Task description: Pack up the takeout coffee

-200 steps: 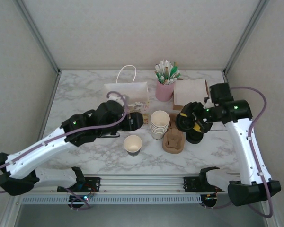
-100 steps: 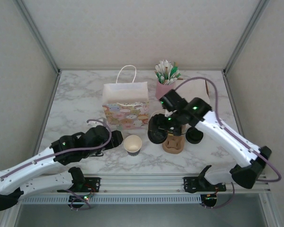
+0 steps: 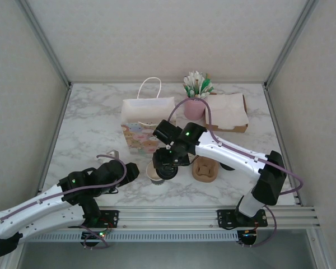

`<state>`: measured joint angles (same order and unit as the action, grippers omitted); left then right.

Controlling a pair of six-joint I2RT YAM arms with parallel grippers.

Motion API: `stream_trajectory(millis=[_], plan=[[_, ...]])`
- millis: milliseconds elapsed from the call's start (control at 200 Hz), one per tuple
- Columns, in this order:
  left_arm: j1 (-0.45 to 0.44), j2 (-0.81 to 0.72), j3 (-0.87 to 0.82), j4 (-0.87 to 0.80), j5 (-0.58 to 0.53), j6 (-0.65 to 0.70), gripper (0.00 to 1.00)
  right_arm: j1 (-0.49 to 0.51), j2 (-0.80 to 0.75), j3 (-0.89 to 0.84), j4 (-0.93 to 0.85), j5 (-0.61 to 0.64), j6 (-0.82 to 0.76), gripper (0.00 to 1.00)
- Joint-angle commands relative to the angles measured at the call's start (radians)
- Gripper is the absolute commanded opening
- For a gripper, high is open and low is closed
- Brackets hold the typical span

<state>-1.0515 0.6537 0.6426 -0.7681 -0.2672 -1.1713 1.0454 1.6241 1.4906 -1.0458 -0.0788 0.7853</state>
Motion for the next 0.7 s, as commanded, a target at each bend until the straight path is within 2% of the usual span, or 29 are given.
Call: stream_trajectory(millis=[0, 691], plan=[[0.017, 0.007, -0.020, 0.014, -0.009, -0.087, 0.72, 0.015, 0.035, 0.006, 0.046, -0.005, 0.034, 0.78], [0.087, 0.105, -0.079, 0.159, 0.136, -0.024, 0.70, 0.015, 0.136, 0.044, 0.032, -0.027, 0.076, 0.80]])
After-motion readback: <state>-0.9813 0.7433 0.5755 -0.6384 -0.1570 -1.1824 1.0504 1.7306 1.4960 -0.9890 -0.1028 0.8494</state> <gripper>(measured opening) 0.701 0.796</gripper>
